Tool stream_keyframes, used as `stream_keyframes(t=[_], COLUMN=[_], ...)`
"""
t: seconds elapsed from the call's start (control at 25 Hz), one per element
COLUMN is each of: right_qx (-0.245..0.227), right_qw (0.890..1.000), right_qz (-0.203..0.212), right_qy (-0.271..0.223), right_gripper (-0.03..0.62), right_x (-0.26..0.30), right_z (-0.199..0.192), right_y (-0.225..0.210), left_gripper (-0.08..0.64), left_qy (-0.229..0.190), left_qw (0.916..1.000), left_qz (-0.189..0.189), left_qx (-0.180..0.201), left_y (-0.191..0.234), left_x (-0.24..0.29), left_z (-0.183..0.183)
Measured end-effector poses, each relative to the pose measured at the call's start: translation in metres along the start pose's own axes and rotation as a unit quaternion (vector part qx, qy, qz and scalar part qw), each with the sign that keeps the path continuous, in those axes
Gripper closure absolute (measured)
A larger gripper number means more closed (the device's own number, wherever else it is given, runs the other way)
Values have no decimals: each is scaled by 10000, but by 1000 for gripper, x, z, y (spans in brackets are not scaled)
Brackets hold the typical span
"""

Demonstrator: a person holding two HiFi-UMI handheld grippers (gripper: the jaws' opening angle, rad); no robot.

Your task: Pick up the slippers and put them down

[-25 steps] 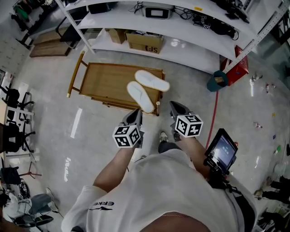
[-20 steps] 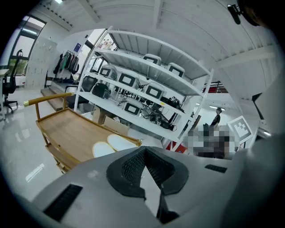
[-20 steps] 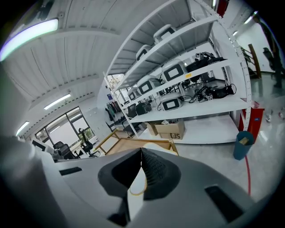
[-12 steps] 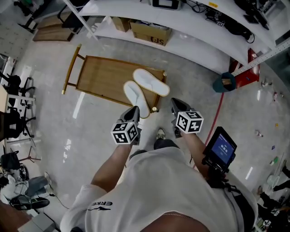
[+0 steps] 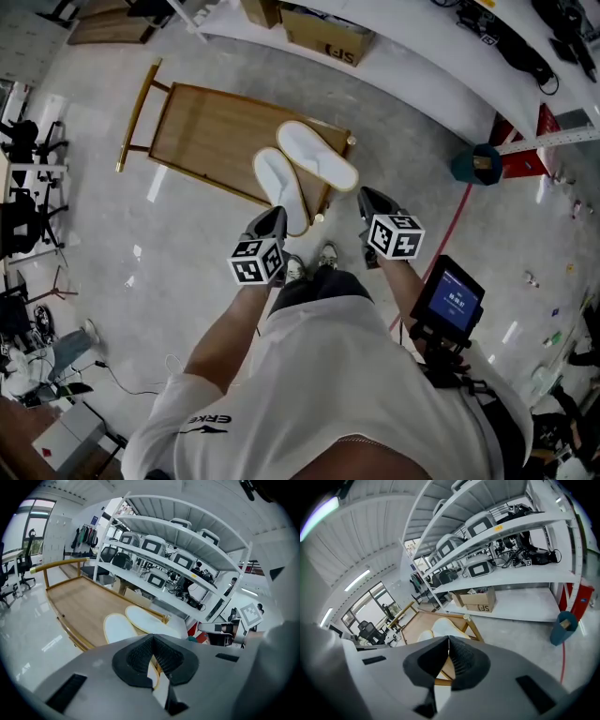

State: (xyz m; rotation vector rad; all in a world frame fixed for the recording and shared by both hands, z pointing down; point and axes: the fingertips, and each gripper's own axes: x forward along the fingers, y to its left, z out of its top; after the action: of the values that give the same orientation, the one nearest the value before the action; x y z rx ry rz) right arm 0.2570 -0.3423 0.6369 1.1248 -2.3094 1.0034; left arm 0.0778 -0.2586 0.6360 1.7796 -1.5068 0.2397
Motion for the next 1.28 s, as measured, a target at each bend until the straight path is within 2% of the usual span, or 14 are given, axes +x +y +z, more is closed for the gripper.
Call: stream_keyframes(t=[0.32, 0.64, 0.72, 0.8, 1.04, 1.28], right_qx=[-49, -11, 36, 85, 243, 609], right_qw=[9998, 9996, 9993, 9990, 9982, 9960], right_qz=[-26, 79, 189, 278, 299, 475], right_qy=[189, 279, 317, 352, 452, 446], right_gripper=[586, 575, 507, 475, 434, 399], right_x=[45, 52, 55, 58, 61, 69], right_z=[-13, -27, -28, -28, -32, -30], right_y=[-21, -34, -33, -31, -37, -41], left_gripper=[557, 551, 524, 474, 410, 346], left_qy=[315, 433, 445, 451, 619, 603], left_qw=[9988, 9968, 9964, 9960, 9932, 9873], left_qz=[267, 463, 450, 408, 319, -82], left_qx=[-274, -493, -559, -649, -937, -1468], left_y=[35, 42, 43, 43, 39, 28], left_x=[29, 19, 15, 12, 5, 15], left_z=[-36, -73, -78, -83, -104, -115])
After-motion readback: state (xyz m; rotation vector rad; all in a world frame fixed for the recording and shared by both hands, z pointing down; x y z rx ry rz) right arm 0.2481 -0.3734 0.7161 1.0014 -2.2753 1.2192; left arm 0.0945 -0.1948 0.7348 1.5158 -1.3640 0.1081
